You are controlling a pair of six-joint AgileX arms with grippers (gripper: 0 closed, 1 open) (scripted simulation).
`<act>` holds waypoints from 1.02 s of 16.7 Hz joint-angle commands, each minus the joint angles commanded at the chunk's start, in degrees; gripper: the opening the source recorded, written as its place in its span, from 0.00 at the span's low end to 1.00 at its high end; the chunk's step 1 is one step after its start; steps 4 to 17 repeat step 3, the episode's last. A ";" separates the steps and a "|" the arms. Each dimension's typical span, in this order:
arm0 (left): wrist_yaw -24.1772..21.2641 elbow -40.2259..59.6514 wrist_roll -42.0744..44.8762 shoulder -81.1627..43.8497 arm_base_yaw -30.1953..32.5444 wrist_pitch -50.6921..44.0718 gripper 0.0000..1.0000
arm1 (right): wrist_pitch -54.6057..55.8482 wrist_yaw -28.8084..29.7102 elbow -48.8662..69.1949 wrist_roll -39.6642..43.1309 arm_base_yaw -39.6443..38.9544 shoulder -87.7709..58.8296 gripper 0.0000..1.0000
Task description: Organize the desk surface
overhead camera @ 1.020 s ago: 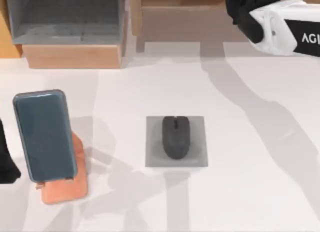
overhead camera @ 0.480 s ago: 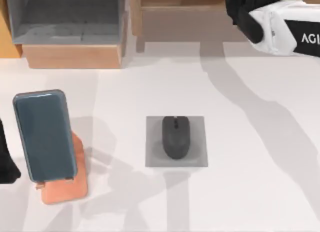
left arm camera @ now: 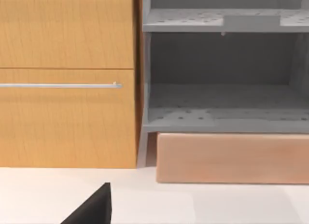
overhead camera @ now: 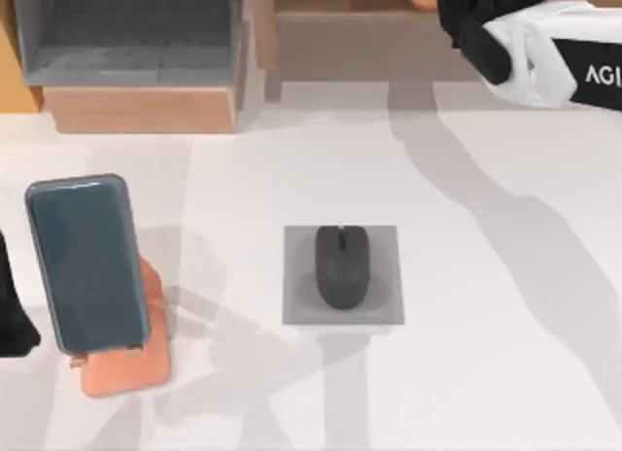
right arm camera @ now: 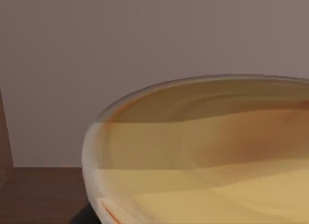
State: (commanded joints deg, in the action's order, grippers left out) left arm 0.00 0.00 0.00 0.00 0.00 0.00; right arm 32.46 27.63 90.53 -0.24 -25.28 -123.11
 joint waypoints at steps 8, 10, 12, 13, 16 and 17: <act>0.00 0.00 0.00 0.00 0.00 0.00 1.00 | 0.00 0.00 0.00 0.00 0.00 0.00 1.00; 0.00 0.00 0.00 0.00 0.00 0.00 1.00 | 0.00 0.00 0.00 0.00 0.00 0.00 1.00; 0.00 0.00 0.00 0.00 0.00 0.00 1.00 | 0.00 0.00 0.00 0.00 0.00 0.00 1.00; 0.00 0.00 0.00 0.00 0.00 0.00 1.00 | 0.00 0.00 0.00 0.00 0.00 0.00 1.00; 0.00 0.00 0.00 0.00 0.00 0.00 1.00 | 0.00 0.00 0.00 0.00 0.00 0.00 1.00; 0.00 0.00 0.00 0.00 0.00 0.00 1.00 | 0.00 0.00 0.00 0.00 0.00 0.00 1.00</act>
